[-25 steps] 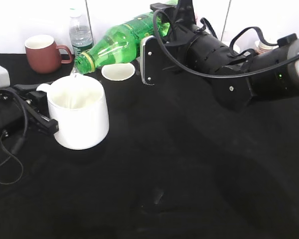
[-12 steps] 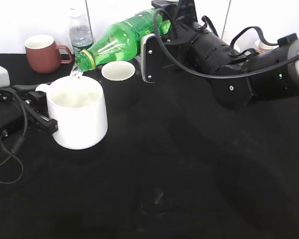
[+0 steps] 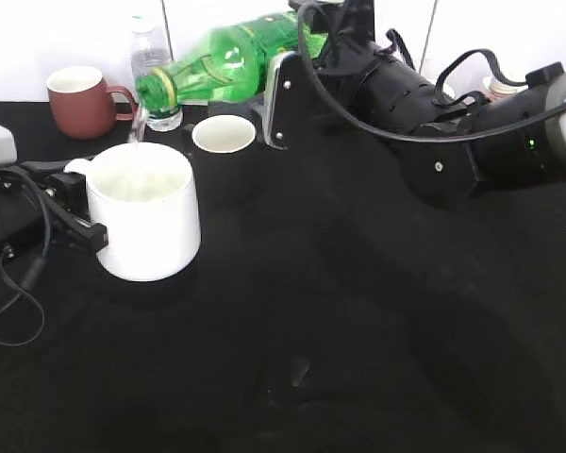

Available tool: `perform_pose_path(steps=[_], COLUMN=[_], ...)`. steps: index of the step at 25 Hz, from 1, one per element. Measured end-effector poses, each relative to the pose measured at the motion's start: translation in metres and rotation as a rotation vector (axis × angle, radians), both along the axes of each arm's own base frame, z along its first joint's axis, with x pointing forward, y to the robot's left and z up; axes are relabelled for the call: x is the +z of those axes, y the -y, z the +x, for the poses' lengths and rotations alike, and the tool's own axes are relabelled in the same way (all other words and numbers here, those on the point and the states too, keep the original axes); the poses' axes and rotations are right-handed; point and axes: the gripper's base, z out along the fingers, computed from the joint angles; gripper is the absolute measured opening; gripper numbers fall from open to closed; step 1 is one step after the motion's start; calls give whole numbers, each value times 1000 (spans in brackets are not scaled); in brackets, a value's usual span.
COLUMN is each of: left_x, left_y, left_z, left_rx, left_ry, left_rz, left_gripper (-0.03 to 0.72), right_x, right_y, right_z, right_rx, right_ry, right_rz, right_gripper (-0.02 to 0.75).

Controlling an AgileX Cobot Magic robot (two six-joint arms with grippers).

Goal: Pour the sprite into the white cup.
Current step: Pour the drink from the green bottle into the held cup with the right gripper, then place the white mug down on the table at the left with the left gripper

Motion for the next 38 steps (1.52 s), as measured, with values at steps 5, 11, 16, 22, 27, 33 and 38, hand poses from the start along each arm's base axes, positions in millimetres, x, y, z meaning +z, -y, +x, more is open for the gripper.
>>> perform_pose_path(steps=[5, 11, 16, 22, 27, 33, 38], left_x=[0, 4, -30, -87, -100, -108, -106], left_y=[-2, -34, -62, -59, -56, -57, -58], left_z=[1, 27, 94, 173, 196, 185, 137], left_rx=[23, 277, 393, 380, 362, 363, 361], left_ry=[-4, 14, 2, 23, 44, 14, -51], left_rz=[-6, -70, -70, -93, -104, -110, -83], left_gripper=[67, 67, 67, 68, 92, 364, 426], right_x=[-3, -10, -16, -18, -18, -18, -27], right_y=[-4, -7, -7, -7, -7, -7, -5], right_z=[-2, -3, -4, -4, -4, -4, -1], right_rx=[43, 95, 66, 57, 58, 58, 22], right_ry=[-111, -658, -803, -823, -824, -825, -836], right_rz=[139, 968, 1114, 1122, 1121, 1122, 1136], right_gripper=[398, 398, 396, 396, 397, 396, 396])
